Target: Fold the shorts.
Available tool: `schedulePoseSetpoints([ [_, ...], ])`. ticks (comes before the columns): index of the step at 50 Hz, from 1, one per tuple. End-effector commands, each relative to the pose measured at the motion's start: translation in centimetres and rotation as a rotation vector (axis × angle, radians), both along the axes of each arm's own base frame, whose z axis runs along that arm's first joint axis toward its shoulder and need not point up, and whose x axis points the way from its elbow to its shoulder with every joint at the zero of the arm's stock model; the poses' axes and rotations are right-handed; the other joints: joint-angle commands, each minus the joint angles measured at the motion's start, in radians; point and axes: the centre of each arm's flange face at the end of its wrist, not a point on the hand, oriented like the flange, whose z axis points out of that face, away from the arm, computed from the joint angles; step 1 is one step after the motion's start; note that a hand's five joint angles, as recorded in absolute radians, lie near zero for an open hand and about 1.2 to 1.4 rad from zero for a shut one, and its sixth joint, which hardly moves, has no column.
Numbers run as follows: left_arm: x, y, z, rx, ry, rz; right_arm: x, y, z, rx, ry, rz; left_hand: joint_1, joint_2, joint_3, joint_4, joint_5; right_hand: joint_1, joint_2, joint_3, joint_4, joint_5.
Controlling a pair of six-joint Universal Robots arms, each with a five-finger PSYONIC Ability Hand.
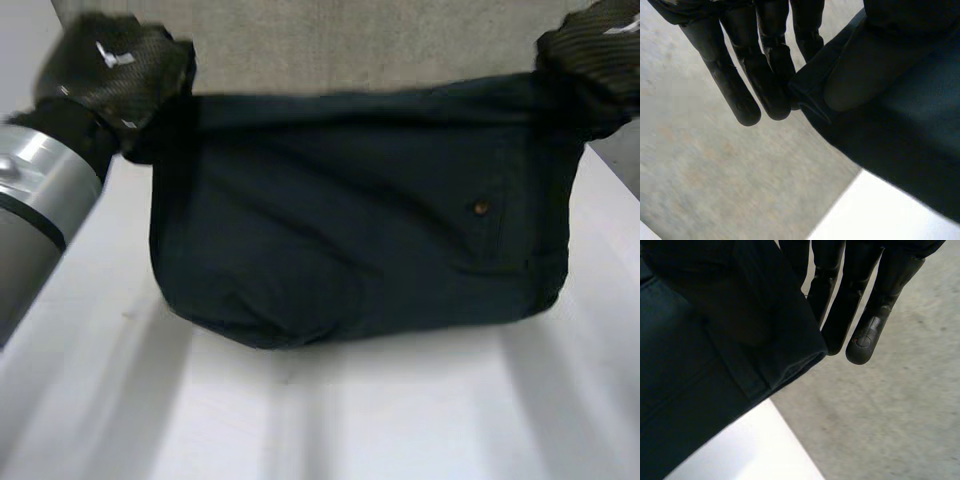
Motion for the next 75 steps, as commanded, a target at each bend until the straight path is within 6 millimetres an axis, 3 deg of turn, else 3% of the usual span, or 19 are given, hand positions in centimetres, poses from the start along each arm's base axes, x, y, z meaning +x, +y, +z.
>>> schedulePoseSetpoints([
  [1, -1.5, -3.2, -7.7, 0.211, -0.106, 0.01, 2.8, -1.5, -6.7, 0.199, 0.069, 0.025, 0.311, 0.202, 0.206, 0.195, 0.211, 0.444, 0.222, 0.214, 0.204, 0.23],
  [3, -1.9, -4.4, -9.8, 0.257, -0.136, 0.026, 3.4, -2.1, -9.2, 0.26, 0.097, 0.021, 0.311, 0.202, 0.206, 0.195, 0.211, 0.444, 0.222, 0.214, 0.204, 0.23],
  [8, -2.9, -7.3, -11.4, 0.269, -0.143, 0.064, 4.5, -3.5, -12.7, 0.327, 0.13, 0.019, 0.311, 0.202, 0.206, 0.195, 0.211, 0.444, 0.222, 0.214, 0.204, 0.23],
  [13, -3.6, -10.5, -9.8, 0.183, -0.093, 0.101, 5.8, -6.5, -13.5, 0.23, 0.084, -0.012, 0.311, 0.202, 0.206, 0.195, 0.211, 0.444, 0.222, 0.214, 0.204, 0.23],
  [16, -3.7, -12.7, -6.3, 0.044, -0.011, 0.142, 6.7, -8.0, -11.7, 0.096, 0.035, -0.026, 0.311, 0.202, 0.206, 0.195, 0.211, 0.444, 0.222, 0.214, 0.204, 0.23],
  [21, -3.9, -14.0, 1.2, -0.265, 0.173, 0.175, 8.4, -10.2, -4.3, -0.292, -0.138, -0.02, 0.311, 0.202, 0.206, 0.195, 0.211, 0.444, 0.222, 0.214, 0.204, 0.23],
  [26, -2.4, -11.1, 10.4, -0.61, 0.374, 0.176, 8.4, -10.2, 2.0, -0.599, -0.289, -0.025, 0.311, 0.202, 0.206, 0.195, 0.211, 0.444, 0.222, 0.214, 0.204, 0.23],
  [29, -2.1, -9.3, 11.5, -0.64, 0.397, 0.162, 8.0, -8.5, 5.4, -0.714, -0.365, -0.01, 0.311, 0.202, 0.206, 0.195, 0.211, 0.444, 0.222, 0.214, 0.204, 0.23],
  [35, -2.1, -9.0, 8.7, -0.554, 0.363, 0.155, 7.9, -7.7, 5.5, -0.659, -0.372, 0.007, 0.311, 0.202, 0.206, 0.195, 0.211, 0.444, 0.222, 0.214, 0.204, 0.23],
  [39, -2.0, -9.0, 5.6, -0.462, 0.322, 0.155, 8.2, -7.8, 3.0, -0.538, -0.322, 0.014, 0.311, 0.202, 0.206, 0.195, 0.211, 0.444, 0.222, 0.214, 0.204, 0.23],
  [47, -1.6, -8.5, -4.0, -0.2, 0.177, 0.161, 9.1, -8.2, -7.0, -0.205, -0.153, 0.055, 0.311, 0.202, 0.206, 0.195, 0.211, 0.444, 0.222, 0.214, 0.204, 0.23],
  [48, -1.5, -8.4, -5.1, -0.167, 0.157, 0.165, 9.3, -8.2, -10.0, -0.104, -0.102, 0.066, 0.311, 0.202, 0.206, 0.195, 0.211, 0.444, 0.222, 0.214, 0.204, 0.23],
  [51, -1.5, -8.1, -10.9, -0.006, 0.064, 0.164, 9.3, -8.0, -14.4, 0.036, -0.018, 0.07, 0.311, 0.202, 0.206, 0.195, 0.211, 0.444, 0.222, 0.214, 0.204, 0.23],
  [52, -1.6, -7.9, -12.4, 0.037, 0.037, 0.161, 9.1, -7.7, -17.2, 0.117, 0.045, 0.066, 0.311, 0.202, 0.206, 0.195, 0.211, 0.444, 0.222, 0.214, 0.204, 0.23],
  [53, -1.6, -7.4, -15.2, 0.117, -0.015, 0.159, 9.0, -7.5, -18.3, 0.153, 0.071, 0.066, 0.311, 0.202, 0.206, 0.195, 0.211, 0.444, 0.222, 0.214, 0.204, 0.23],
  [57, -1.8, -5.1, -19.6, 0.296, -0.138, 0.131, 8.2, -6.2, -21.7, 0.275, 0.174, 0.068, 0.311, 0.202, 0.206, 0.195, 0.211, 0.444, 0.222, 0.214, 0.204, 0.23],
  [62, -1.1, -3.2, -20.7, 0.428, -0.218, 0.125, 7.1, -4.3, -22.6, 0.347, 0.21, 0.075, 0.311, 0.202, 0.206, 0.195, 0.211, 0.444, 0.222, 0.214, 0.204, 0.23],
  [67, -0.2, -1.9, -18.4, 0.447, -0.233, 0.128, 6.1, -2.1, -19.7, 0.33, 0.202, 0.072, 0.311, 0.202, 0.206, 0.195, 0.211, 0.444, 0.222, 0.214, 0.204, 0.23],
  [75, 1.5, 1.7, -15.8, 0.54, -0.387, 0.107, 4.9, 1.4, -18.7, 0.466, 0.267, 0.105, 0.311, 0.202, 0.206, 0.195, 0.211, 0.444, 0.222, 0.214, 0.204, 0.23],
])
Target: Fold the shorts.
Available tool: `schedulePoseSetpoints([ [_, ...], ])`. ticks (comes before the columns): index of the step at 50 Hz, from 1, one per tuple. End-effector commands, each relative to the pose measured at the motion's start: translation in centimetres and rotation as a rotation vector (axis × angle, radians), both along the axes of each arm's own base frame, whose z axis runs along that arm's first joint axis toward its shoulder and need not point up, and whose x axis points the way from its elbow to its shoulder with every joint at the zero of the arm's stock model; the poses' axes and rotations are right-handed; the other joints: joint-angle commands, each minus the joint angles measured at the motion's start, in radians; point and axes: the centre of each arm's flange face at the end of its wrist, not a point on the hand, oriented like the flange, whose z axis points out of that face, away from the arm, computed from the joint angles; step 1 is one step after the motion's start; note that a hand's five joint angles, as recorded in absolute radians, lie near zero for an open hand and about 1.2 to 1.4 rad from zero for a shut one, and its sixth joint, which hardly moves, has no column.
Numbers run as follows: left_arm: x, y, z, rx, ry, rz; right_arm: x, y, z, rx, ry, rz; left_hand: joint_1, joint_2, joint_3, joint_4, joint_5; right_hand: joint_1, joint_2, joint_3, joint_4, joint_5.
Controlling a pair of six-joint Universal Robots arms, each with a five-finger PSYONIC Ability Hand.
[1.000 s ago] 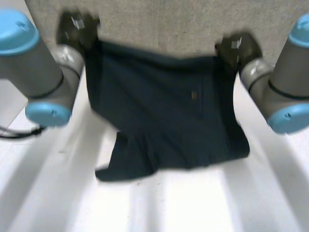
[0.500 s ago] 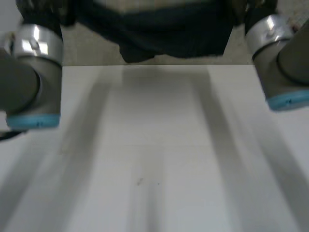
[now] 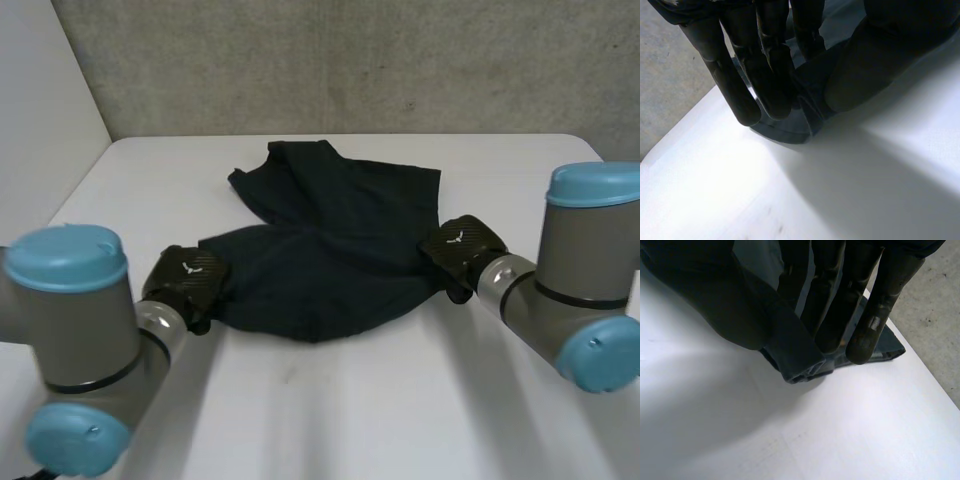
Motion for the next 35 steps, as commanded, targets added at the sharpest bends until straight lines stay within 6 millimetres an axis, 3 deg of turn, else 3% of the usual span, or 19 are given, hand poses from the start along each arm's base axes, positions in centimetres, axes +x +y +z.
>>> schedulePoseSetpoints([
  [1, 1.9, 3.9, 2.8, 0.11, -0.163, -0.054, -1.3, 3.6, 1.3, 0.143, 0.074, 0.031, 0.308, 0.202, 0.204, 0.192, 0.211, 0.428, 0.222, 0.199, 0.203, 0.23],
  [3, 2.4, 5.0, 3.0, 0.145, -0.215, -0.078, -1.8, 4.8, 1.4, 0.21, 0.133, 0.05, 0.308, 0.202, 0.204, 0.192, 0.211, 0.428, 0.222, 0.199, 0.203, 0.23],
  [8, 3.4, 8.7, 4.5, 0.163, -0.363, -0.191, -4.4, 10.3, 3.0, 0.365, 0.378, 0.182, 0.308, 0.202, 0.204, 0.192, 0.211, 0.428, 0.222, 0.199, 0.203, 0.23],
  [12, 3.6, 9.4, 5.8, 0.069, -0.416, -0.251, -4.7, 11.4, 4.3, 0.288, 0.404, 0.232, 0.308, 0.202, 0.204, 0.192, 0.211, 0.428, 0.222, 0.199, 0.203, 0.23],
  [16, 3.1, 8.5, 6.3, 0.009, -0.415, -0.256, -4.5, 11.1, 4.4, 0.266, 0.379, 0.217, 0.308, 0.202, 0.204, 0.192, 0.211, 0.428, 0.222, 0.199, 0.203, 0.23],
  [22, 0.5, 4.2, 5.5, -0.105, -0.353, -0.224, -3.5, 8.8, 3.6, 0.227, 0.293, 0.153, 0.308, 0.202, 0.204, 0.192, 0.211, 0.428, 0.222, 0.199, 0.203, 0.23],
  [31, -4.6, -4.4, 5.9, -0.274, -0.098, -0.127, -1.8, 2.7, 3.4, 0.022, 0.136, -0.014, 0.308, 0.202, 0.204, 0.192, 0.211, 0.428, 0.222, 0.199, 0.203, 0.23],
  [32, -5.4, -6.1, 5.7, -0.312, -0.057, -0.107, -1.7, 2.1, 3.4, -0.004, 0.131, -0.027, 0.308, 0.202, 0.204, 0.192, 0.211, 0.428, 0.222, 0.199, 0.203, 0.23],
  [35, -6.6, -8.2, 5.0, -0.371, -0.021, -0.094, -1.1, -0.2, 3.5, -0.107, 0.105, -0.069, 0.308, 0.202, 0.204, 0.192, 0.211, 0.428, 0.222, 0.199, 0.203, 0.23],
])
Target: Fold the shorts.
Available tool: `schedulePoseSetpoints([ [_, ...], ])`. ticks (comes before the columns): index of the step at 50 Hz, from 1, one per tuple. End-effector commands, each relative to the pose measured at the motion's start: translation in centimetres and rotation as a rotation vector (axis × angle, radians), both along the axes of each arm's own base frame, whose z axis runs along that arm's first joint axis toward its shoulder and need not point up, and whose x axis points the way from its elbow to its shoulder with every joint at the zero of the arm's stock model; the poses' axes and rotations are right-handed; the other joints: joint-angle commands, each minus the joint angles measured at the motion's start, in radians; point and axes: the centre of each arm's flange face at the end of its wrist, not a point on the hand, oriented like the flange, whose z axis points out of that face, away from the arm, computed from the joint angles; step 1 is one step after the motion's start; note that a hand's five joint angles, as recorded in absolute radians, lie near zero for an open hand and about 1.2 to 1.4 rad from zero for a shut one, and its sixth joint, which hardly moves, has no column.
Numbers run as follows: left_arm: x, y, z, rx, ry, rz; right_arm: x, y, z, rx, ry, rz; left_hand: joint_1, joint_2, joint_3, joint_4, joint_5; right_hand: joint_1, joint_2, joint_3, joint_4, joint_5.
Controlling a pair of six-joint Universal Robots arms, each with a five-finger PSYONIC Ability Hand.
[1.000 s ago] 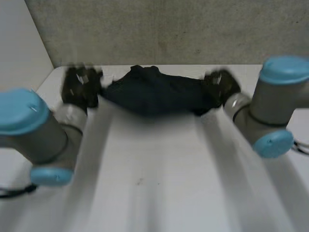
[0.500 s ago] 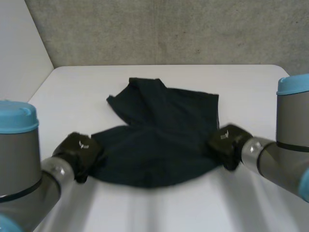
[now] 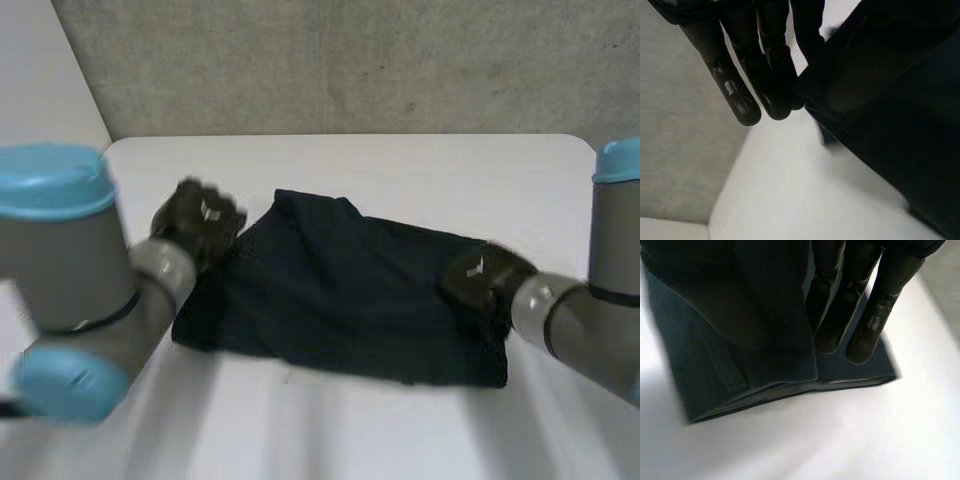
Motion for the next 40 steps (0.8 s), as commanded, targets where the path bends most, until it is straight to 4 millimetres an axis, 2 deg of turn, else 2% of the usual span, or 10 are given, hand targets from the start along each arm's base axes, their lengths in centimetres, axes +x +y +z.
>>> schedulePoseSetpoints([
  [1, -3.9, -7.3, -1.2, -0.168, 0.187, 0.027, 1.4, -5.3, 0.1, -0.228, -0.075, -0.096, 0.308, 0.202, 0.203, 0.191, 0.211, 0.428, 0.222, 0.199, 0.203, 0.23],
  [9, -6.4, -11.4, -3.7, -0.344, 0.272, 0.014, 3.4, -10.4, -2.5, -0.362, -0.106, -0.126, 0.308, 0.202, 0.203, 0.191, 0.211, 0.428, 0.222, 0.199, 0.203, 0.23],
  [17, -7.1, -12.4, -7.7, -0.338, 0.282, -0.012, 4.1, -13.9, -6.1, -0.409, -0.069, -0.191, 0.308, 0.202, 0.203, 0.191, 0.211, 0.428, 0.222, 0.199, 0.203, 0.23],
  [18, -7.2, -12.3, -7.9, -0.337, 0.285, -0.02, 4.2, -14.3, -6.5, -0.43, -0.075, -0.207, 0.302, 0.196, 0.198, 0.186, 0.205, 0.159, -0.048, -0.07, -0.066, -0.039],
  [19, -7.4, -12.1, -8.1, -0.34, 0.301, -0.038, 4.2, -14.5, -6.7, -0.438, -0.074, -0.219, -0.247, -0.353, -0.351, -0.364, -0.344, -0.048, -0.254, -0.276, -0.272, -0.246],
  [21, -7.6, -11.9, -8.3, -0.34, 0.318, -0.06, 4.0, -14.9, -6.7, -0.466, -0.077, -0.256, -0.817, -0.923, -0.921, -0.933, -0.914, -0.688, -0.895, -0.917, -0.913, -0.887],
  [26, -8.1, -11.3, -7.7, -0.368, 0.398, -0.118, 3.4, -14.5, -5.1, -0.492, -0.123, -0.307, -0.914, -1.02, -1.018, -1.031, -1.011, -0.794, -1.0, -1.023, -1.018, -0.992],
  [33, -7.1, -10.0, -2.8, -0.414, 0.494, -0.12, 2.5, -11.4, 3.0, -0.511, -0.399, -0.287, -0.914, -1.02, -1.018, -1.031, -1.011, -0.794, -1.0, -1.023, -1.018, -0.992],
  [36, -6.2, -8.9, -0.6, -0.418, 0.519, -0.112, 2.2, -9.8, 3.9, -0.452, -0.418, -0.249, -0.914, -1.02, -1.018, -1.031, -1.011, -0.794, -1.0, -1.023, -1.018, -0.992],
  [40, -4.6, -6.7, 0.7, -0.358, 0.522, -0.095, 1.2, -7.2, 2.3, -0.264, -0.381, -0.227, -0.914, -1.02, -1.018, -1.031, -1.011, -0.794, -1.0, -1.023, -1.018, -0.992],
])
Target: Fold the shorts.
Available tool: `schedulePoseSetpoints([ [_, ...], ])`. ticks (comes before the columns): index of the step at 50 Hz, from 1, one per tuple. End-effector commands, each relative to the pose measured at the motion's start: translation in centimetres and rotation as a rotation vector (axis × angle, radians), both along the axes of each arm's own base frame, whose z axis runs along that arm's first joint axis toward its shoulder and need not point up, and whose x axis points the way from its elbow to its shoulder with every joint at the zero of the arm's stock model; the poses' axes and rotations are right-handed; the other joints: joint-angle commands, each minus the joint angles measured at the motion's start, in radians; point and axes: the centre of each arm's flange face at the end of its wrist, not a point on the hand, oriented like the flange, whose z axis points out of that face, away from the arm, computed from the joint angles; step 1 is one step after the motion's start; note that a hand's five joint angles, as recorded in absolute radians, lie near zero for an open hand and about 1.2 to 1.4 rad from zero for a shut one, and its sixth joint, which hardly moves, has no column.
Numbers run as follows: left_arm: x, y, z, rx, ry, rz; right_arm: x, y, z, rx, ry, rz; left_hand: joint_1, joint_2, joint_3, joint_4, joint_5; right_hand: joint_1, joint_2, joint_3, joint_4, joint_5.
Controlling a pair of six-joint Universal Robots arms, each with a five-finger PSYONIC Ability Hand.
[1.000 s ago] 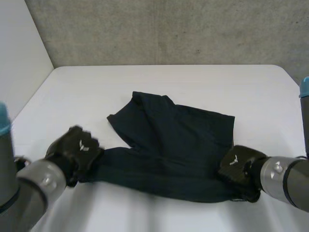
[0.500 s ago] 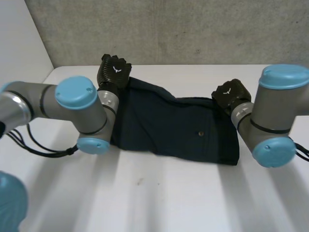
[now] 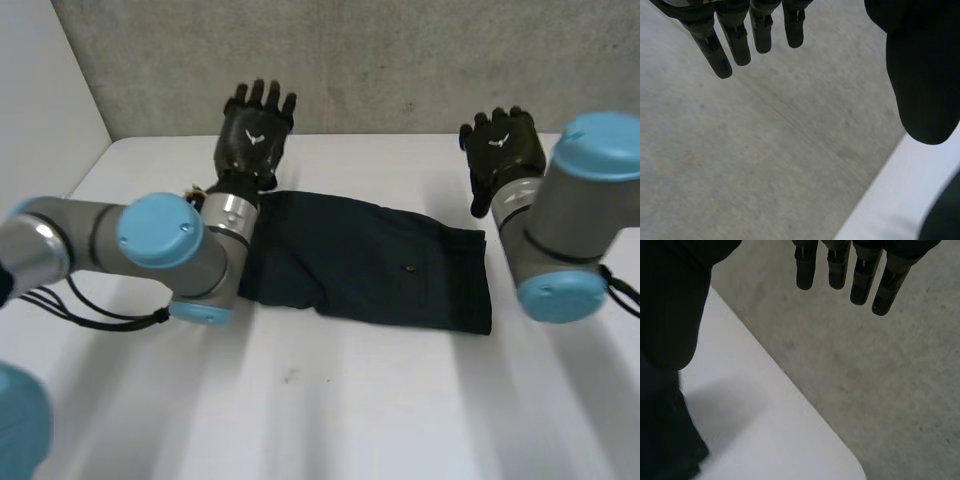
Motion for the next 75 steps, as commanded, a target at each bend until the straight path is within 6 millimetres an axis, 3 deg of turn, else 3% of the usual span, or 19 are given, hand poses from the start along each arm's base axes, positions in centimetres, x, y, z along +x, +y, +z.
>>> schedulePoseSetpoints([
  [1, 2.9, 3.7, 3.8, 0.075, 0.028, 0.005, -2.3, 4.9, -0.4, 0.287, -0.045, 0.094, -0.018, -0.03, -0.042, -0.03, -0.046, -0.032, -0.051, -0.04, -0.064, -0.075],
  [10, 5.8, 8.8, 1.2, 0.445, 0.024, -0.022, -5.0, 6.7, -5.1, 0.501, -0.13, 0.05, -0.017, -0.029, -0.041, -0.03, -0.045, -0.028, -0.047, -0.036, -0.06, -0.071],
  [18, 6.6, 10.3, -0.8, 0.576, 0.018, -0.015, -5.7, 5.5, -9.0, 0.506, -0.151, 0.05, -0.014, -0.026, -0.038, -0.027, -0.042, 0.157, 0.138, 0.149, 0.125, 0.114],
  [22, 6.8, 10.3, -1.0, 0.584, 0.018, -0.008, -5.6, 4.7, -10.6, 0.527, -0.145, 0.042, -0.014, -0.026, -0.038, -0.027, -0.042, 0.439, 0.419, 0.43, 0.406, 0.396],
  [23, 6.8, 10.2, -1.1, 0.584, 0.019, -0.007, -5.7, 4.5, -10.7, 0.527, -0.144, 0.036, -0.014, -0.026, -0.038, -0.027, -0.042, 0.588, 0.568, 0.579, 0.555, 0.545],
  [24, 6.8, 10.2, -1.1, 0.584, 0.019, -0.007, -5.6, 4.2, -11.0, 0.529, -0.148, 0.031, -0.014, -0.026, -0.038, -0.027, -0.042, 0.973, 0.953, 0.964, 0.94, 0.93],
  [26, 6.8, 10.2, -1.1, 0.587, 0.017, -0.006, -5.9, 3.8, -11.0, 0.529, -0.156, 0.023, -0.014, -0.026, -0.038, -0.027, -0.042, 1.189, 1.17, 1.181, 1.157, 1.146],
  [31, 6.9, 10.3, -1.0, 0.584, 0.019, -0.004, -8.0, 2.5, -9.9, 0.482, -0.168, -0.035, -0.014, -0.026, -0.038, -0.027, -0.042, 1.19, 1.17, 1.181, 1.158, 1.147],
  [36, 7.3, 10.4, -0.5, 0.575, 0.027, 0.0, -9.4, 1.6, -4.9, 0.331, -0.143, -0.046, -0.014, -0.026, -0.038, -0.027, -0.042, 1.19, 1.17, 1.181, 1.158, 1.147],
  [46, 8.2, 10.1, 0.5, 0.556, 0.044, 0.023, -10.5, 0.2, -0.9, 0.235, 0.114, -0.048, -0.014, -0.026, -0.038, -0.027, -0.042, 1.19, 1.17, 1.181, 1.158, 1.147],
  [50, 8.4, 10.0, 0.6, 0.553, 0.047, 0.027, -7.0, 0.5, -0.1, 0.203, 0.148, 0.061, -0.014, -0.026, -0.038, -0.027, -0.042, 1.19, 1.17, 1.181, 1.158, 1.147],
  [51, 8.4, 10.0, 0.6, 0.553, 0.047, 0.028, -4.2, 1.4, 0.5, 0.171, 0.147, 0.148, -0.014, -0.026, -0.038, -0.027, -0.042, 1.19, 1.17, 1.181, 1.158, 1.147],
  [54, 8.4, 9.9, 0.6, 0.553, 0.049, 0.032, -0.5, 2.6, 1.2, 0.12, 0.141, 0.282, -0.014, -0.026, -0.038, -0.027, -0.042, 1.19, 1.17, 1.181, 1.158, 1.147],
  [58, 8.7, 9.6, 0.6, 0.553, 0.052, 0.043, 6.2, 5.7, -0.3, 0.109, 0.127, 0.611, -0.014, -0.026, -0.038, -0.027, -0.042, 1.19, 1.17, 1.181, 1.158, 1.147],
  [62, 9.0, 9.3, 0.6, 0.552, 0.058, 0.053, 10.6, 8.9, -2.3, 0.124, 0.115, 0.85, -0.017, -0.029, -0.041, -0.03, -0.045, 1.19, 1.17, 1.181, 1.158, 1.147],
  [66, 9.4, 8.9, 0.6, 0.552, 0.062, 0.069, 12.9, 10.6, -5.7, 0.188, 0.126, 0.95, -0.017, -0.029, -0.041, -0.03, -0.045, 1.19, 1.17, 1.181, 1.158, 1.147],
  [70, 9.7, 8.6, 0.7, 0.548, 0.067, 0.081, 13.5, 10.3, -6.9, 0.211, 0.135, 0.932, -0.017, -0.029, -0.041, -0.03, -0.045, 1.19, 1.17, 1.181, 1.158, 1.147],
  [74, 9.7, 8.3, 1.1, 0.536, 0.073, 0.08, 13.4, 9.5, -5.4, 0.182, 0.129, 0.845, -0.017, -0.029, -0.041, -0.03, -0.045, 0.216, 0.197, 0.208, 0.184, 0.173],
  [75, 9.7, 8.1, 1.4, 0.525, 0.079, 0.079, 13.2, 9.3, -4.9, 0.181, 0.119, 0.821, -0.014, -0.026, -0.038, -0.027, -0.042, 0.141, 0.121, 0.132, 0.108, 0.098],
])
